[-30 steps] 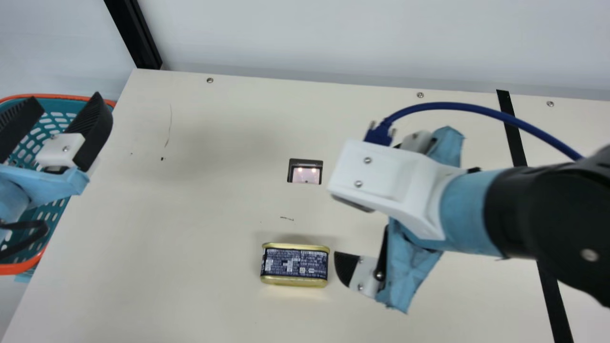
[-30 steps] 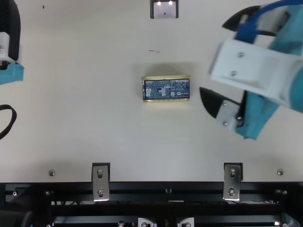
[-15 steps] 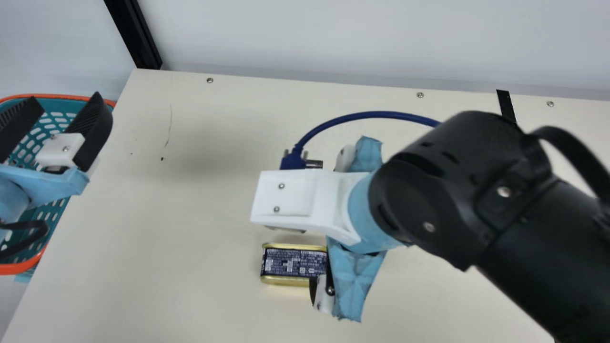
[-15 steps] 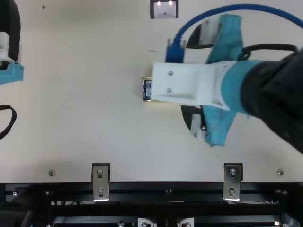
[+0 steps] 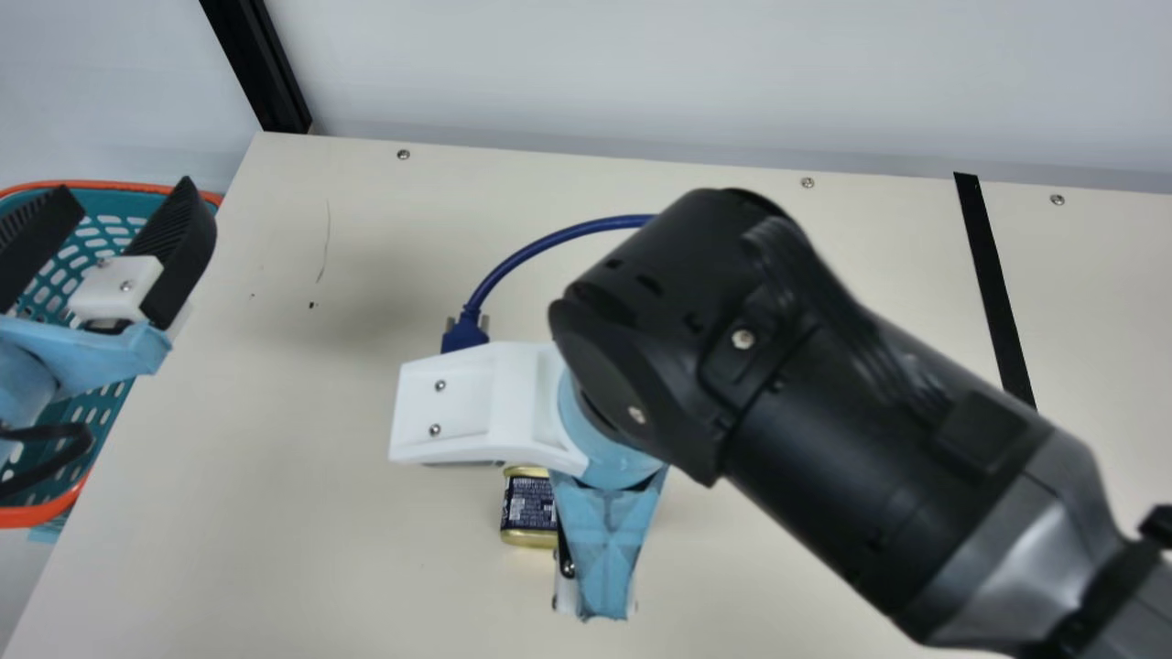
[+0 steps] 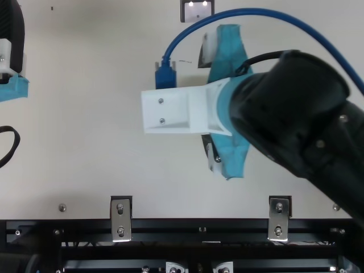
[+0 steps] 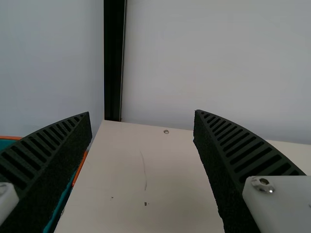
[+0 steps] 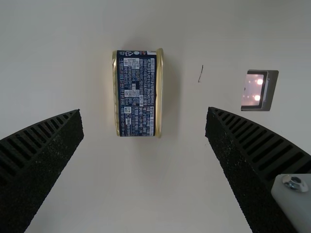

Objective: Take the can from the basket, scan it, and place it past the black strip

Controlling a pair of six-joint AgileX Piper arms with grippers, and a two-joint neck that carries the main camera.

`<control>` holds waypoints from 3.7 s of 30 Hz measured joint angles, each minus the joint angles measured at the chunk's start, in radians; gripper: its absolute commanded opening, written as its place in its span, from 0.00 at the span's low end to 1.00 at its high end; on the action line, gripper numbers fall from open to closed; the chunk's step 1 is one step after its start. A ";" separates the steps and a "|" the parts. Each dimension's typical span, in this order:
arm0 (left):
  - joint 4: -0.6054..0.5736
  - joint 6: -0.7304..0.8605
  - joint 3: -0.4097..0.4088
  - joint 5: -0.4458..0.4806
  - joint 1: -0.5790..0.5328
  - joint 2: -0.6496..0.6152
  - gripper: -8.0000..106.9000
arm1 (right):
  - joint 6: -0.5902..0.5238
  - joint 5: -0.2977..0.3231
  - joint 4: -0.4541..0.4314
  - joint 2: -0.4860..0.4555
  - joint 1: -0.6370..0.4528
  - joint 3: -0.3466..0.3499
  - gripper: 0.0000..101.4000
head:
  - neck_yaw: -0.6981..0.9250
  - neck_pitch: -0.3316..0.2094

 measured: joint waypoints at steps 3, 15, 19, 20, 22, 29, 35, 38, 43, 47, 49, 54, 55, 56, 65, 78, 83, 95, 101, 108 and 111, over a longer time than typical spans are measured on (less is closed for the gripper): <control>0.000 0.000 0.000 0.000 0.000 0.000 0.85 | 0.006 0.001 0.003 0.019 0.008 -0.011 1.00 | 0.000 0.000; 0.000 0.000 0.000 0.000 0.000 0.000 0.85 | 0.025 -0.017 0.012 0.081 0.027 -0.032 1.00 | 0.000 0.000; 0.000 0.000 0.000 0.000 0.000 0.000 0.85 | 0.029 -0.034 0.017 0.087 0.025 -0.007 1.00 | 0.000 0.000; 0.000 0.000 0.000 0.000 0.000 0.000 0.85 | 0.030 -0.043 0.017 0.087 0.025 -0.002 1.00 | 0.000 0.000; 0.000 0.000 0.000 0.000 0.000 0.000 0.85 | 0.033 -0.057 0.017 0.088 0.024 0.012 1.00 | 0.000 0.000; 0.000 0.000 0.000 0.000 0.000 0.000 0.85 | 0.035 -0.091 0.007 0.088 0.018 0.054 1.00 | 0.000 0.000; 0.000 0.000 0.000 0.000 0.000 0.000 0.85 | 0.036 -0.116 0.002 0.086 0.017 0.081 1.00 | 0.000 0.000; 0.000 0.000 0.000 0.000 0.000 0.000 0.85 | 0.040 -0.123 0.002 0.085 0.017 0.089 1.00 | 0.000 0.000; 0.000 0.000 0.000 0.000 0.000 0.000 0.85 | 0.040 -0.133 0.003 0.083 0.017 0.098 1.00 | 0.000 0.000; 0.000 0.000 0.000 0.000 0.000 0.000 0.85 | 0.040 -0.135 0.004 0.082 0.017 0.100 1.00 | 0.000 0.000; 0.000 0.000 0.000 0.000 0.000 0.000 0.85 | 0.040 -0.136 0.004 0.082 0.017 0.102 1.00 | 0.000 0.000; 0.000 0.000 0.000 0.000 0.000 0.000 0.85 | 0.040 -0.143 0.003 0.088 0.012 0.108 1.00 | 0.000 0.000; 0.000 0.000 0.000 0.000 0.000 0.000 0.85 | 0.040 -0.145 0.003 0.090 0.011 0.108 1.00 | 0.000 0.000; 0.000 0.000 0.000 0.000 0.000 0.000 0.85 | 0.040 -0.146 0.003 0.092 0.009 0.110 1.00 | 0.000 0.000; 0.000 0.000 0.000 0.000 0.000 0.000 0.85 | 0.039 -0.173 -0.002 0.123 -0.013 0.123 1.00 | 0.005 0.000; 0.000 0.000 0.000 0.000 0.000 0.000 0.85 | 0.066 -0.182 -0.007 0.169 -0.019 0.110 0.00 | 0.000 0.000; 0.000 0.000 0.000 0.000 0.000 0.000 0.85 | 0.081 -0.179 -0.007 0.181 -0.019 0.096 0.00 | 0.000 0.000; 0.000 0.000 0.000 0.000 0.000 0.000 0.85 | 0.102 -0.188 -0.003 0.144 -0.036 0.078 0.00 | 0.000 0.000; 0.000 0.000 0.000 0.000 0.000 0.000 0.85 | 0.129 -0.208 0.007 0.081 -0.067 0.076 0.00 | 0.000 0.000; 0.000 0.000 0.000 0.000 0.000 0.000 0.85 | 0.182 -0.278 0.043 -0.015 -0.124 0.102 0.00 | 0.000 0.000; 0.000 0.000 0.000 0.000 0.000 0.000 0.85 | 0.207 -0.321 0.075 -0.063 -0.151 0.125 0.00 | 0.000 0.000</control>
